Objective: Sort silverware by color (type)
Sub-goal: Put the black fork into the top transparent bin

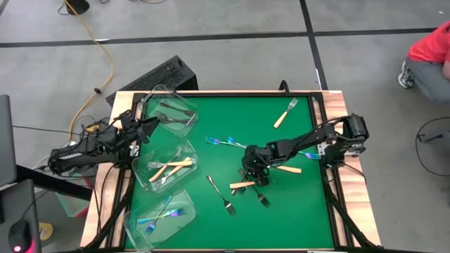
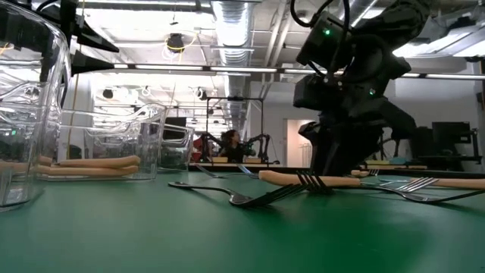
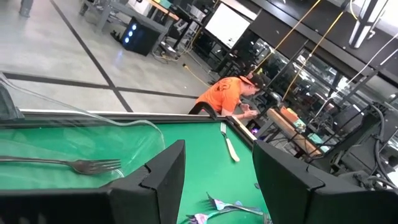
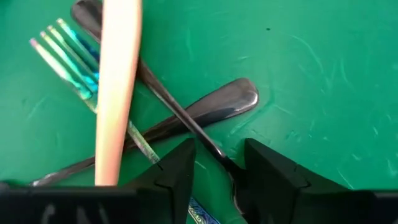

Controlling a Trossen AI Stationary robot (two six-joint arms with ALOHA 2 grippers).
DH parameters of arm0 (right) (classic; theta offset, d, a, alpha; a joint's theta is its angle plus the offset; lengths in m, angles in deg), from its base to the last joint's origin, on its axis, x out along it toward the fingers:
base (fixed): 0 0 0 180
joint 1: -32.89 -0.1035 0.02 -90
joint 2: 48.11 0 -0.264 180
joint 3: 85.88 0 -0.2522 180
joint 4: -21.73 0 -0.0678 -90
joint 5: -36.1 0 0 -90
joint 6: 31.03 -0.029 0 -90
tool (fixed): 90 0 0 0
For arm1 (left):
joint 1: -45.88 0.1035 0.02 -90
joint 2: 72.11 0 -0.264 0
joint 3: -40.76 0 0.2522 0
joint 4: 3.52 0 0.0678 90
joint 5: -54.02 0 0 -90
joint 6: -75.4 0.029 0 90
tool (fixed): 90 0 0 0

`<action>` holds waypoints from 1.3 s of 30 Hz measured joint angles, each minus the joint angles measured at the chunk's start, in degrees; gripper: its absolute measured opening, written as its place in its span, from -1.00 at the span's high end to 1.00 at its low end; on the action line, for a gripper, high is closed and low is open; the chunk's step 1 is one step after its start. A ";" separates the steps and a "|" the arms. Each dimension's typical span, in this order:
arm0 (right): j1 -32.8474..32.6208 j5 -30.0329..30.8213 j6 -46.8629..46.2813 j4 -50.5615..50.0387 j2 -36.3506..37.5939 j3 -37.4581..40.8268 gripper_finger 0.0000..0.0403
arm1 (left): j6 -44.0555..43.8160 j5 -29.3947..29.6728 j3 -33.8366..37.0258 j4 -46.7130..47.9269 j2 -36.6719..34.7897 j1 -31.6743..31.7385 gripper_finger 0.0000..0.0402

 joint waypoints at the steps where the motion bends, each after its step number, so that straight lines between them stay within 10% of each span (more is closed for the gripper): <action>1: 0.01 0.57 -0.69 -0.38 -0.02 0.00 0.19 | 0.00 0.07 0.00 0.05 0.00 0.01 0.14; 17: -0.03 2.23 -12.82 -1.99 -0.07 0.01 0.95 | -0.57 0.13 0.00 0.01 0.00 0.01 0.14; 39: 1.60 1.28 -18.64 2.71 0.06 -3.66 0.94 | -0.98 -0.03 0.00 -0.08 -0.02 0.00 0.14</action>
